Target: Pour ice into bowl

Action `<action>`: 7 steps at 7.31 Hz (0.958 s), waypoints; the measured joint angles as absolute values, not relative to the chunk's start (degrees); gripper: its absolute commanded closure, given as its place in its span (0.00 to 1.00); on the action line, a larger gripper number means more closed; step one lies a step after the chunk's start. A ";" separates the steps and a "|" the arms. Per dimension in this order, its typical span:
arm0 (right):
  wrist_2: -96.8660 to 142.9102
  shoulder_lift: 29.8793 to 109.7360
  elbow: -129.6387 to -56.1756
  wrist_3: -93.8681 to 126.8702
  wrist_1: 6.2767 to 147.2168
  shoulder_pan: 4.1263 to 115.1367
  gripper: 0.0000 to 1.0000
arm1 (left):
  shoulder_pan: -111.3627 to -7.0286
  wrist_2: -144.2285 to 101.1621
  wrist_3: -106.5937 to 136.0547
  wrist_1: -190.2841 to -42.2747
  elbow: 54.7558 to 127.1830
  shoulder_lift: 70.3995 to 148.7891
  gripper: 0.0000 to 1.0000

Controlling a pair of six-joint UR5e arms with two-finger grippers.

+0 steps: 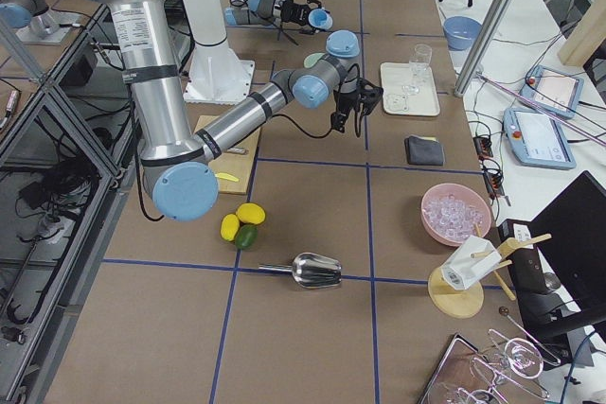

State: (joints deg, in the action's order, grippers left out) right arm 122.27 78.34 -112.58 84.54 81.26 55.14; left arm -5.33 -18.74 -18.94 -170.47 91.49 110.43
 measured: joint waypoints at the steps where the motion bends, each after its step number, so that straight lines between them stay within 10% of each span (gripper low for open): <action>1: 122.32 78.36 -112.51 84.39 81.26 55.17 0.00 | -5.32 -19.42 -16.10 -170.48 91.49 110.20 1.00; 7: 122.34 78.30 -112.29 83.94 81.30 55.58 0.00 | -5.52 -26.82 0.20 -170.31 91.49 104.22 1.00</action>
